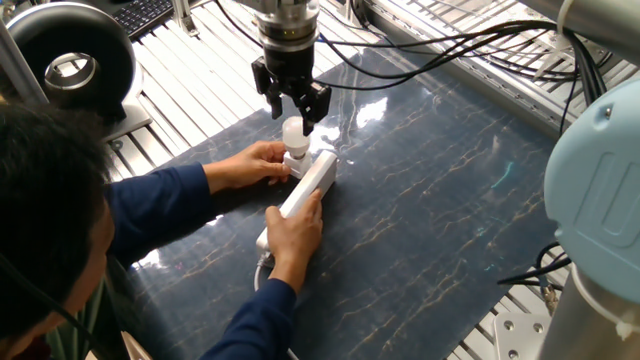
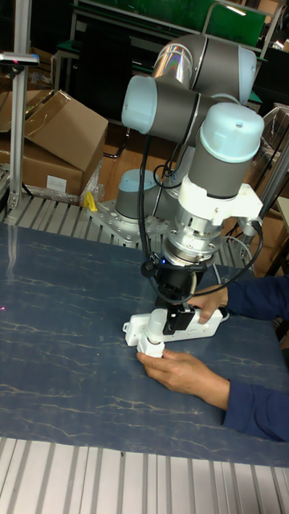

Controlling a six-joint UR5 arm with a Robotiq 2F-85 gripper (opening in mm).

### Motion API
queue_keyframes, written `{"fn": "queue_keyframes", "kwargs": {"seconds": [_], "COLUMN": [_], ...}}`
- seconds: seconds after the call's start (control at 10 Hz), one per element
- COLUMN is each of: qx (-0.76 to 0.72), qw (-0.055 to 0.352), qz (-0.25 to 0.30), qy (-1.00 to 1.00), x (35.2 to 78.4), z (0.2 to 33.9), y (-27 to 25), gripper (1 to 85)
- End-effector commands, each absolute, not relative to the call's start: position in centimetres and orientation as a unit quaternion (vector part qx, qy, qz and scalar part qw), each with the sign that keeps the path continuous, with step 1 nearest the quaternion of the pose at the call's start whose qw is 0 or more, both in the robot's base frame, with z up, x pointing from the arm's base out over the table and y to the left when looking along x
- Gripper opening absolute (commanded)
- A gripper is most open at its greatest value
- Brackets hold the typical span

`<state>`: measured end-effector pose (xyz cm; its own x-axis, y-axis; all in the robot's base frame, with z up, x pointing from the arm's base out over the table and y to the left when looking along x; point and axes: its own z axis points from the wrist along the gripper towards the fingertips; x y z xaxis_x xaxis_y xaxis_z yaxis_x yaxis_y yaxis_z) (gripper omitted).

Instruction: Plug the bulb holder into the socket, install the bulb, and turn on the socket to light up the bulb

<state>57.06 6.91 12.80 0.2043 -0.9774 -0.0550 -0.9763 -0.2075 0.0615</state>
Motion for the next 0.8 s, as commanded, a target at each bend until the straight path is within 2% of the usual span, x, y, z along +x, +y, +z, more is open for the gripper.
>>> {"fn": "queue_keyframes", "kwargs": {"seconds": [0.0, 0.7], "qx": [0.776, 0.774], "qw": [0.0, -0.005], "qz": [-0.04, -0.033], "qy": [-0.63, -0.632], "x": [57.2, 57.3], "z": [12.1, 10.5], "y": [7.0, 7.2], "gripper": [61.7, 59.3]}}
